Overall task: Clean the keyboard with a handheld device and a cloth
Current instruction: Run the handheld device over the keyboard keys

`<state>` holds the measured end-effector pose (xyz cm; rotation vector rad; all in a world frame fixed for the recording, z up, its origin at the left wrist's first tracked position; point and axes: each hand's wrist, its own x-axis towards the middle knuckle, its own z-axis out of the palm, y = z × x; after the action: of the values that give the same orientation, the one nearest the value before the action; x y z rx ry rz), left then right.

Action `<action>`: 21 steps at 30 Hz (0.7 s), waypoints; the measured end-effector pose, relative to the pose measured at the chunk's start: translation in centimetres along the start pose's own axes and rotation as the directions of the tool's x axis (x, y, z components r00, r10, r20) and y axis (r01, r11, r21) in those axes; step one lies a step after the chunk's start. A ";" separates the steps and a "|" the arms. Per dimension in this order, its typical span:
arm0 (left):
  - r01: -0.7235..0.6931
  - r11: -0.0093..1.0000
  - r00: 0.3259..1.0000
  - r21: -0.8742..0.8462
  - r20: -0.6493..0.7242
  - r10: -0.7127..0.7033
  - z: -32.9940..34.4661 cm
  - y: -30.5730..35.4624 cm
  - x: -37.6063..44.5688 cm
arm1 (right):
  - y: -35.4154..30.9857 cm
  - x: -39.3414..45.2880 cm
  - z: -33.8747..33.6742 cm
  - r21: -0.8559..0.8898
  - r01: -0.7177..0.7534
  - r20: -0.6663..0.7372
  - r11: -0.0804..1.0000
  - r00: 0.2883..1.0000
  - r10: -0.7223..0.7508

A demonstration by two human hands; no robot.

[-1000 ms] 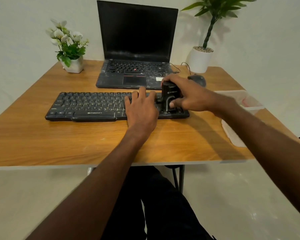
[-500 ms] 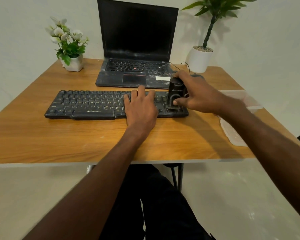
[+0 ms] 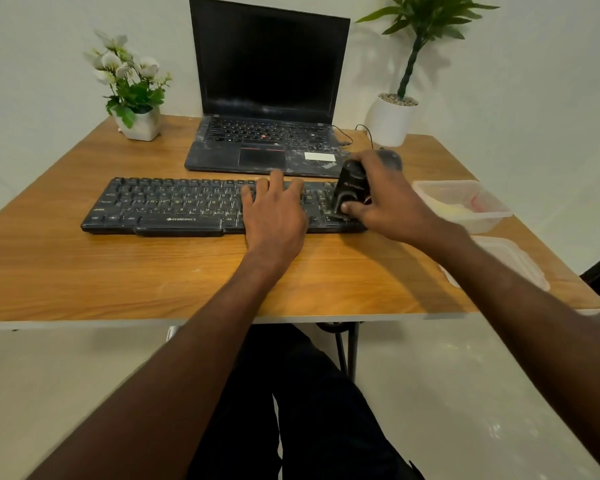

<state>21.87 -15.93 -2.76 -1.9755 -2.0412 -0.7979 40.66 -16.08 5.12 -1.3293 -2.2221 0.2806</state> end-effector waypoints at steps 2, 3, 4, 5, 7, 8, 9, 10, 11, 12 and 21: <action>-0.004 1.000 1.000 -0.002 0.003 0.004 -0.1 0.1 0.0 | 0.5 0.7 -0.1 -0.125 -0.080 -0.057 0.989 0.996 0.073; -0.005 1.000 1.000 -0.002 0.005 0.005 -0.1 0.1 0.0 | 0.6 1.1 -0.3 -0.164 -0.118 -0.105 0.979 0.989 0.102; -0.003 1.000 1.000 0.000 0.007 0.003 -0.2 0.0 0.0 | 0.7 1.5 -0.4 -0.134 -0.146 -0.126 0.980 0.984 0.129; -0.003 1.000 1.000 0.004 0.009 0.003 -0.2 0.0 0.0 | 0.5 1.6 -0.3 -0.038 -0.164 -0.112 0.986 0.981 0.158; -0.008 1.000 1.000 0.007 0.010 0.008 -0.2 0.1 0.0 | 0.2 1.5 -0.1 0.098 -0.164 0.006 0.982 0.986 0.164; -0.011 1.000 1.000 0.007 0.008 0.011 -0.2 0.1 0.0 | 0.1 1.4 0.0 0.066 -0.148 0.053 0.987 0.988 0.145; -0.012 1.000 1.000 0.008 0.007 0.012 -0.2 0.1 0.0 | 0.0 1.4 0.0 0.017 -0.140 0.072 0.990 0.988 0.138; -0.009 1.000 1.000 0.010 0.007 0.009 -0.2 0.1 0.0 | -0.1 1.5 0.0 -0.053 -0.124 0.055 0.991 0.990 0.127; -0.005 1.000 1.000 0.011 0.009 0.005 -0.2 0.1 0.0 | -0.3 1.7 -0.1 -0.111 -0.109 0.027 0.988 0.993 0.112; -0.003 1.000 1.000 0.012 0.008 0.003 -0.2 0.1 0.0 | -0.4 1.9 -0.1 -0.124 -0.089 0.012 0.988 0.996 0.092; -0.009 1.000 1.000 0.015 0.002 0.009 -0.3 0.2 -0.1 | -0.6 3.8 0.8 -0.141 -0.042 -0.061 0.989 0.998 0.034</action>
<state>22.01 -16.21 -2.47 -1.9764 -2.0321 -0.7770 38.37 -13.04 5.92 -1.4364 -2.2045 0.0971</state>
